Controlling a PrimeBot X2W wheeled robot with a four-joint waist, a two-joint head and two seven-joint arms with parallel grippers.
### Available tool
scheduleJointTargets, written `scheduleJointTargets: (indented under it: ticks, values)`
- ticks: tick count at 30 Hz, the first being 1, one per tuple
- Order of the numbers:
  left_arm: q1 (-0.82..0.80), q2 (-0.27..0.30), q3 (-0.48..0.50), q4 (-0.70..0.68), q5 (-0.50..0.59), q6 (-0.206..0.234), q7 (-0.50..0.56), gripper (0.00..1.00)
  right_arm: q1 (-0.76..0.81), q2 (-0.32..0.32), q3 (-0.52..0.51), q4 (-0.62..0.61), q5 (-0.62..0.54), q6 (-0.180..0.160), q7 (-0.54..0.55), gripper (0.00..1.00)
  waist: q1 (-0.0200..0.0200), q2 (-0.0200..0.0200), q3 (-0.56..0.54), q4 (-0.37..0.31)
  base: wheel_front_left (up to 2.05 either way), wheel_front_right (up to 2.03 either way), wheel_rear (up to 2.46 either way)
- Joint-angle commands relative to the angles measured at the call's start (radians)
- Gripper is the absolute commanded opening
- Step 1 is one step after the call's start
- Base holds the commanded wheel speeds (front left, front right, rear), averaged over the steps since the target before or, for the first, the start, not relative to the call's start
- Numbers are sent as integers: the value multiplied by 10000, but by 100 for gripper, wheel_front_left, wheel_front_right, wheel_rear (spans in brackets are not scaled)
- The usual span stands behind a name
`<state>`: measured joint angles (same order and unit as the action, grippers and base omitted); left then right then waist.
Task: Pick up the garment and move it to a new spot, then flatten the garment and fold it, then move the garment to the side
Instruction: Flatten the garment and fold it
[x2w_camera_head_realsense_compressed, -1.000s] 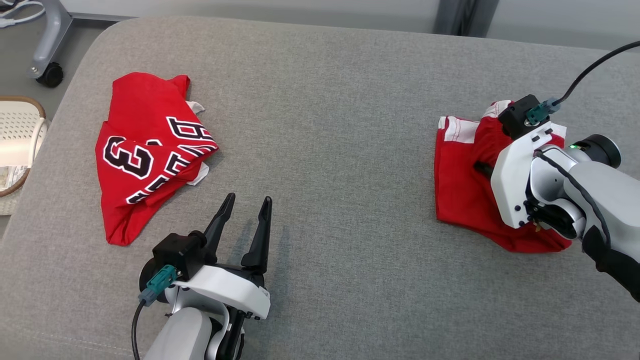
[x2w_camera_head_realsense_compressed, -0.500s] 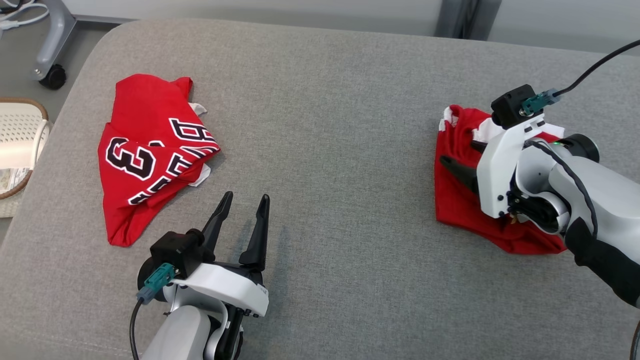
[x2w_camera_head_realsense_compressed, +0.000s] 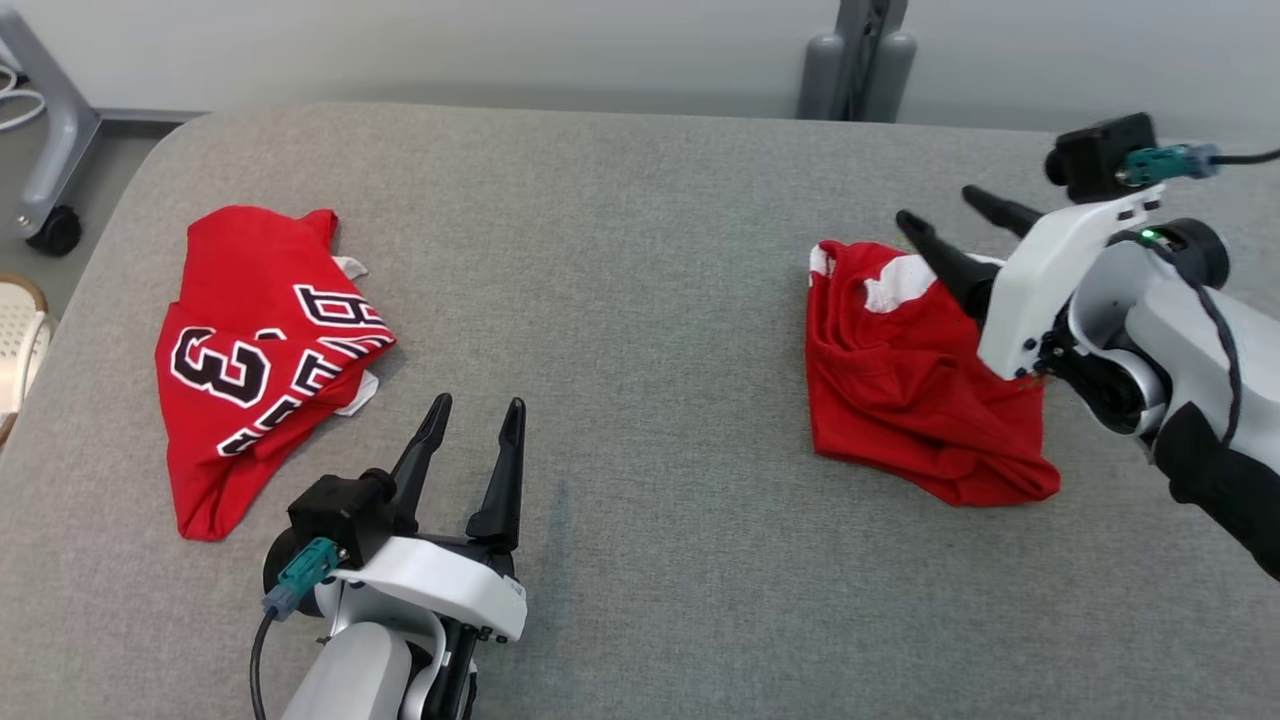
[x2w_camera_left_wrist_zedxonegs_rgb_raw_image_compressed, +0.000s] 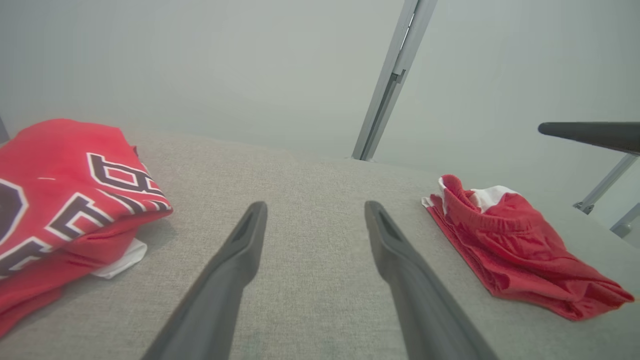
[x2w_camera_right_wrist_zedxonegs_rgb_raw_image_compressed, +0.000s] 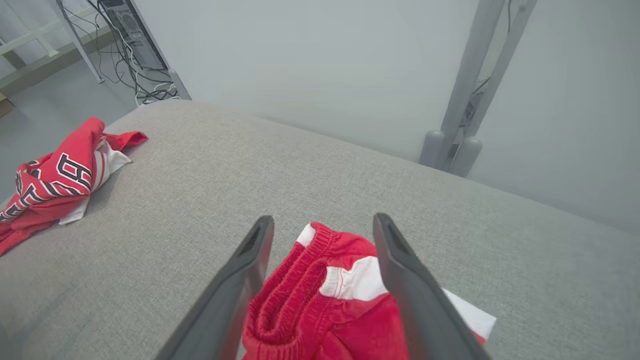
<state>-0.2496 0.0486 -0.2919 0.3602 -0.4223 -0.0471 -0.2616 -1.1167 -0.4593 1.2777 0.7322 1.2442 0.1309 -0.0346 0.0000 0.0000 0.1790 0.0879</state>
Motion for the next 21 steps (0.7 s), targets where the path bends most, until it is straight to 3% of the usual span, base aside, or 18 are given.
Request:
scheduleJointTargets:
  ticks: [1,5,9,13,14,21]
  values:
    - [118,39,76,-79,45,47,-35,100,49,-123,-37,116,-83,1,-562,100,0,0,-154,-185,0,0,0]
    - [218,39,191,-208,82,68,-35,100,233,-354,-98,504,-529,1,-1861,100,0,0,-351,-479,0,0,0]
    - [382,40,351,-321,102,120,-35,100,665,-396,-810,814,-790,1,-2308,100,0,0,-511,-779,0,0,0]
    - [420,42,501,-473,141,138,-35,100,1493,-515,-2893,488,-1944,1,-2309,100,0,0,-572,-1031,0,0,0]
    - [420,42,501,-473,141,138,-35,100,1493,-515,-2893,488,-1944,1,-2309,100,0,0,-572,-1031,0,0,0]
    - [675,40,801,-668,207,137,-35,100,4550,43,-7555,-1118,-4886,2,-2306,100,0,0,-718,-1360,0,0,0]
